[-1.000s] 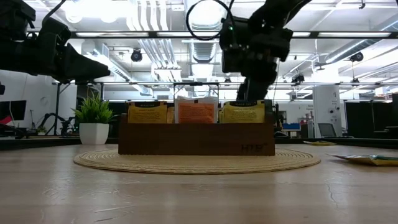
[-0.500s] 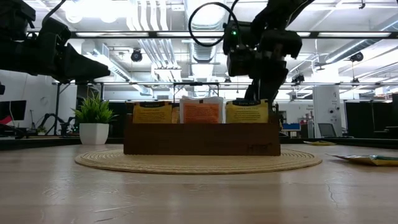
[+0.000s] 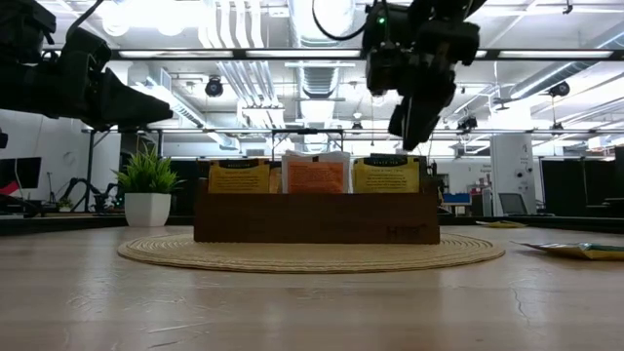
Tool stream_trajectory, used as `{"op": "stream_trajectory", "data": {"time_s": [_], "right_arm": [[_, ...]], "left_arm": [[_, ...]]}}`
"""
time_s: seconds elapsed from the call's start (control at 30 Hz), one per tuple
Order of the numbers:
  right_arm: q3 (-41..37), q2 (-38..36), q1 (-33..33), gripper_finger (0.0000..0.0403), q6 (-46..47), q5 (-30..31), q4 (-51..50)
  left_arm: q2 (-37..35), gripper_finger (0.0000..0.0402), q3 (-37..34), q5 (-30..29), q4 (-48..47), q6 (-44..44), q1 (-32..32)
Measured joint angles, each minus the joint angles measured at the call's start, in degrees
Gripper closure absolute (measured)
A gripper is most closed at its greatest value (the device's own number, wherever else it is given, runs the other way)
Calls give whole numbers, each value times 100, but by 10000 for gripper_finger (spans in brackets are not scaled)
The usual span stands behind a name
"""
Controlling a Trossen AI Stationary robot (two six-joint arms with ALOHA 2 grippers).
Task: Pick & Place Tea
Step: Put the middle lemon tea sachet into the right section of the wooden organizer
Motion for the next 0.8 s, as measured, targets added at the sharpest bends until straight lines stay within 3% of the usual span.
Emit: {"op": "stream_trajectory", "data": {"time_s": [0.23, 0.43, 0.8], "right_arm": [[-507, -531, 272, 317, 487, 45, -42], [-1112, -926, 795, 317, 1079, 670, 5], [-1716, -1142, 2596, 317, 2209, 1933, 164]], "left_arm": [[0, 199, 0, 0, 2, 0, -2], [2, 199, 1, 0, 3, 0, -2], [2, 199, 0, 0, 4, 0, -7]]}}
